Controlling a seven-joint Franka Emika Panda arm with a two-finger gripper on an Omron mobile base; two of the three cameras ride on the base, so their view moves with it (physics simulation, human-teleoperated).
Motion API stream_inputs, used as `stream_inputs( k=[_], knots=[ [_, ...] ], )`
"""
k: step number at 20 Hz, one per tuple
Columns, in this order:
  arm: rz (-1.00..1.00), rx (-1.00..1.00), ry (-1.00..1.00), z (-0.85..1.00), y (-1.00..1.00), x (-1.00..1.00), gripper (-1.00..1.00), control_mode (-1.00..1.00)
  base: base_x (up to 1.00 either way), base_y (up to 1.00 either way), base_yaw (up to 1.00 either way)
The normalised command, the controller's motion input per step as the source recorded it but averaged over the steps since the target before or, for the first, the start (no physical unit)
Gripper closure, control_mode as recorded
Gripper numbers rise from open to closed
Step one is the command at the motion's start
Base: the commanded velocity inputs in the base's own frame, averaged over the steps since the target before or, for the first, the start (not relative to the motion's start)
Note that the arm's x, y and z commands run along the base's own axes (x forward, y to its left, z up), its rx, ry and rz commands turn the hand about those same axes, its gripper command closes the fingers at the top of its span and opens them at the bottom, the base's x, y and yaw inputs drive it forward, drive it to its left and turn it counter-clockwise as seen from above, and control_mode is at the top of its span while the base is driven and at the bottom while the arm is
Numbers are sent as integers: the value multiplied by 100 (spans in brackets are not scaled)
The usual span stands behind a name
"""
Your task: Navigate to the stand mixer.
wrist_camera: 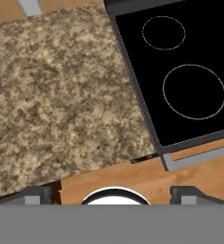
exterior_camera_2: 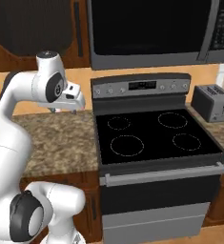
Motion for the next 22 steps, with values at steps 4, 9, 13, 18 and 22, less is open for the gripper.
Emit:
stream_inputs(
  k=[4, 9, 13, 18, 22],
  knots=[
    [0, 0, 0, 0, 0, 0, -100, 100, 9, 0, -81],
    [0, 0, 0, 0, 0, 0, -100, 100, 5, 0, -84],
    [0, 0, 0, 0, 0, 0, -100, 100, 9, 0, -84],
    [0, 0, 0, 0, 0, 0, -100, 100, 21, 0, -81],
    [0, 0, 0, 0, 0, 0, -100, 100, 26, 1, -80]
  ],
)
